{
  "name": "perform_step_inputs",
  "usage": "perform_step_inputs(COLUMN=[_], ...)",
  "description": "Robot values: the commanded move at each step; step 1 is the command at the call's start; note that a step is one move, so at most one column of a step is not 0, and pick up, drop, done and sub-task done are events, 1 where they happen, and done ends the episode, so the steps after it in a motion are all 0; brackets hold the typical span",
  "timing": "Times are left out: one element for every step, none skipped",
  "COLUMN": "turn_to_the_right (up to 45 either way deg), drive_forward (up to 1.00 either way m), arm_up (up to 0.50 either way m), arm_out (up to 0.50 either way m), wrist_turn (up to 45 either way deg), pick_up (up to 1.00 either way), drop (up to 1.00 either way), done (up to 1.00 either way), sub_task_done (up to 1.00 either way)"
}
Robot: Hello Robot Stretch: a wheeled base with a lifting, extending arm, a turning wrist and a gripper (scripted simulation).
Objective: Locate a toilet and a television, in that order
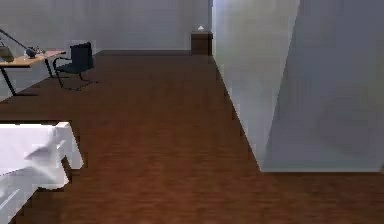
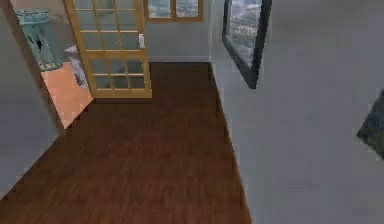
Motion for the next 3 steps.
perform_step_inputs(turn_to_the_right=[45.0,18.0,0.0], drive_forward=[0.0,0.0,1.0], arm_up=[0.0,0.0,0.0], arm_out=[0.0,0.0,0.0], wrist_turn=[0.0,0.0,0.0], pick_up=[0.0,0.0,0.0], drop=[0.0,0.0,0.0], done=[0.0,0.0,0.0], sub_task_done=[0.0,0.0,0.0])
